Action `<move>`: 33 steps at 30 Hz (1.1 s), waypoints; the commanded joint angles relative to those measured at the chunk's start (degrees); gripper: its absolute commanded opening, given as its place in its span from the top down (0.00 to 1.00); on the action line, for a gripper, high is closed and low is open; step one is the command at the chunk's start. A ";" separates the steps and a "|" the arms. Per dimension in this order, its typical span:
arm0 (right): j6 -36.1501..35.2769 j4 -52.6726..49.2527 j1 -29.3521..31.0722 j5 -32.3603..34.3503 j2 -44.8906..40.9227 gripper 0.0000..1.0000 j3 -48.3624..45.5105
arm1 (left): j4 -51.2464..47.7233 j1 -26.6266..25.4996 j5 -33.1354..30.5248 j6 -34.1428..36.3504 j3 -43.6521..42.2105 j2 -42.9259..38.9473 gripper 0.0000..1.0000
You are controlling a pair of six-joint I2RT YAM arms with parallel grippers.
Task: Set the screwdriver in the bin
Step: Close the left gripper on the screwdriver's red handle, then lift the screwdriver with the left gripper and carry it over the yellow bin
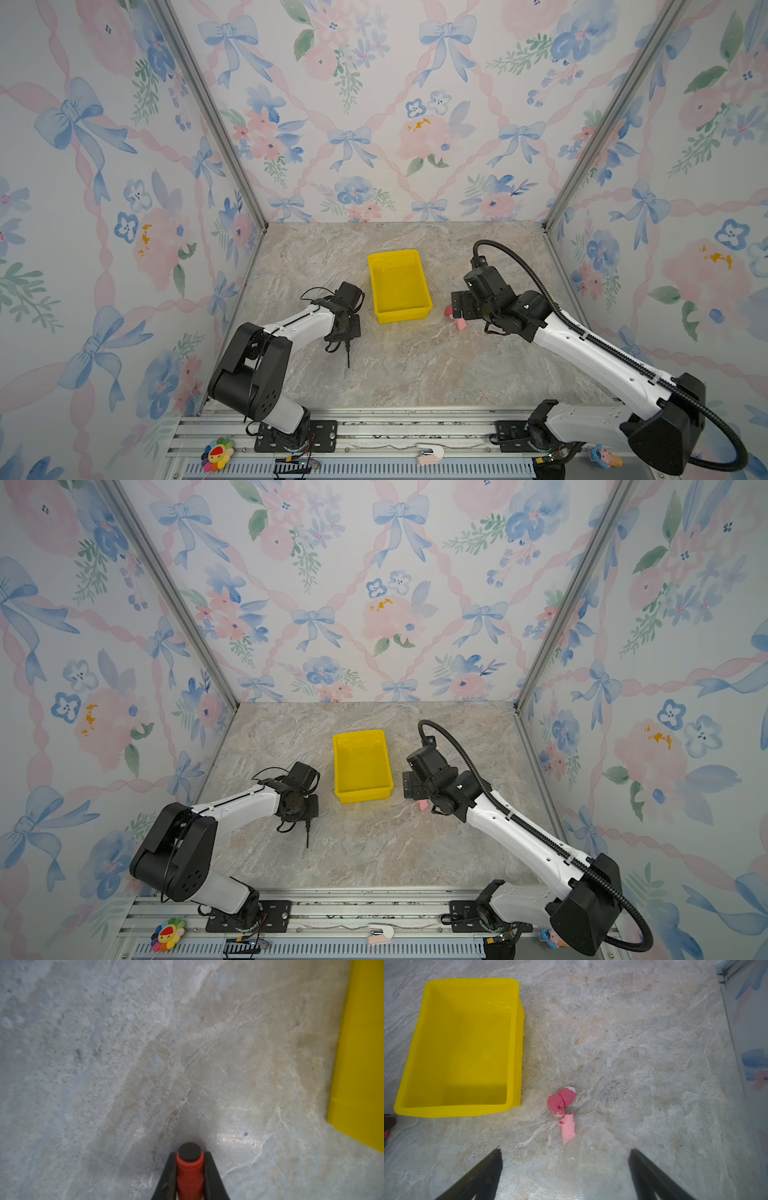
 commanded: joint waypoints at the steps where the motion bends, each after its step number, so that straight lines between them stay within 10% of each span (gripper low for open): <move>1: -1.05 0.75 -0.81 -0.57 -1.74 0.03 -1.14 | -2.05 -0.60 1.49 -1.03 1.42 0.50 1.00; 18: -1.09 4.56 -1.69 -2.20 -4.08 0.03 -3.47 | -9.87 -0.31 -0.31 -0.10 19.11 -3.74 1.00; 33: 1.14 2.41 -1.77 -0.74 -5.06 0.03 -3.34 | -9.61 -3.24 2.01 -2.01 40.55 9.55 1.00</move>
